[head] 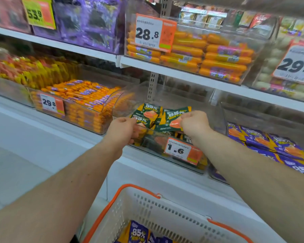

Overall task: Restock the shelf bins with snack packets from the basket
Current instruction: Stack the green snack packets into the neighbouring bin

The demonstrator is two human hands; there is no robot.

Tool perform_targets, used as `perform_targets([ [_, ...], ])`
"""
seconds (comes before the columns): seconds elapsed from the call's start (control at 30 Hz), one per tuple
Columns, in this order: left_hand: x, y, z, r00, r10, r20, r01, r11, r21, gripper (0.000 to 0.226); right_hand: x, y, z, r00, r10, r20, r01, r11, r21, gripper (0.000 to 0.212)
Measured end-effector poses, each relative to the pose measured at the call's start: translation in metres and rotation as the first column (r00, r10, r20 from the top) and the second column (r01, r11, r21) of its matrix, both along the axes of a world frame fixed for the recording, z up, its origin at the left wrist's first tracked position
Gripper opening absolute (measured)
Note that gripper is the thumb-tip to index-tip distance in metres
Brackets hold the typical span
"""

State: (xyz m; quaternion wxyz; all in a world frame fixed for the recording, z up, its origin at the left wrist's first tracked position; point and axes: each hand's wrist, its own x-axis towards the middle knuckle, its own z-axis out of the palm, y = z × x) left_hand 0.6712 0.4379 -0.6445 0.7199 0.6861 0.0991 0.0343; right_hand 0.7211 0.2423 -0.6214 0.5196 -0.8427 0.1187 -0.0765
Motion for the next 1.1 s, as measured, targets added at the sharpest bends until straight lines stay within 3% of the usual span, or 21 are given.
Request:
perform_targets([
  [0.1, 0.0, -0.002, -0.003, 0.999, -0.009, -0.047, 0.01, 0.999, 0.036, 0.018, 0.023, -0.003, -0.013, 0.992, 0.003, -0.126, -0.013, 0.997, -0.078, 0.02],
  [0.17, -0.003, -0.004, -0.002, 0.997, -0.021, -0.07, 0.025, 0.999, 0.045, 0.014, 0.02, 0.006, -0.01, 0.986, 0.023, -0.164, -0.035, 0.997, -0.071, 0.006],
  [0.23, -0.004, -0.006, -0.003, 0.996, -0.038, -0.085, 0.044, 0.997, 0.062, 0.011, 0.017, 0.013, -0.009, 0.977, -0.015, -0.211, -0.026, 0.982, -0.19, 0.007],
  [0.33, -0.005, -0.009, -0.006, 0.994, -0.05, -0.099, 0.061, 0.992, 0.112, 0.017, 0.011, 0.021, -0.007, 0.951, 0.009, -0.311, -0.128, 0.921, -0.368, 0.011],
  [0.5, -0.007, -0.012, -0.011, 0.987, -0.105, -0.121, 0.127, 0.973, 0.191, 0.013, 0.005, 0.022, -0.003, 0.913, 0.075, -0.402, -0.257, 0.87, -0.421, 0.022],
  [0.7, -0.006, -0.012, -0.018, 0.979, -0.143, -0.146, 0.18, 0.94, 0.289, 0.014, -0.003, 0.025, 0.0, 0.924, 0.047, -0.379, -0.248, 0.829, -0.502, 0.023],
  [0.77, -0.009, -0.01, -0.02, 0.977, -0.172, -0.128, 0.207, 0.912, 0.353, 0.006, -0.009, 0.026, 0.001, 0.977, 0.002, -0.214, -0.125, 0.816, -0.564, 0.016],
  [0.8, -0.011, -0.009, -0.021, 0.971, -0.202, -0.13, 0.237, 0.886, 0.398, 0.004, -0.011, 0.026, -0.001, 0.999, 0.001, -0.046, -0.028, 0.806, -0.592, 0.01],
  [0.83, -0.013, -0.009, -0.025, 0.958, -0.247, -0.149, 0.288, 0.849, 0.443, 0.004, -0.015, 0.027, -0.007, 0.984, 0.048, 0.173, 0.067, 0.795, -0.603, 0.008],
  [0.87, -0.016, -0.009, -0.03, 0.936, -0.303, -0.181, 0.353, 0.802, 0.481, 0.004, -0.019, 0.028, -0.016, 0.908, 0.162, 0.386, 0.118, 0.786, -0.606, 0.011],
  [0.93, -0.019, -0.013, -0.043, 0.87, -0.416, -0.264, 0.488, 0.657, 0.574, 0.005, -0.035, 0.03, -0.043, 0.646, 0.42, 0.638, 0.145, 0.752, -0.643, 0.014],
  [1.0, -0.02, -0.019, -0.059, 0.794, -0.489, -0.361, 0.584, 0.449, 0.676, 0.008, -0.054, 0.029, -0.079, 0.509, 0.544, 0.667, 0.134, 0.716, -0.685, 0.023],
  [1.1, -0.028, -0.028, -0.073, 0.634, -0.54, -0.553, 0.702, 0.104, 0.704, 0.019, -0.08, 0.024, -0.143, 0.559, 0.533, 0.635, 0.043, 0.746, -0.664, 0.028],
])
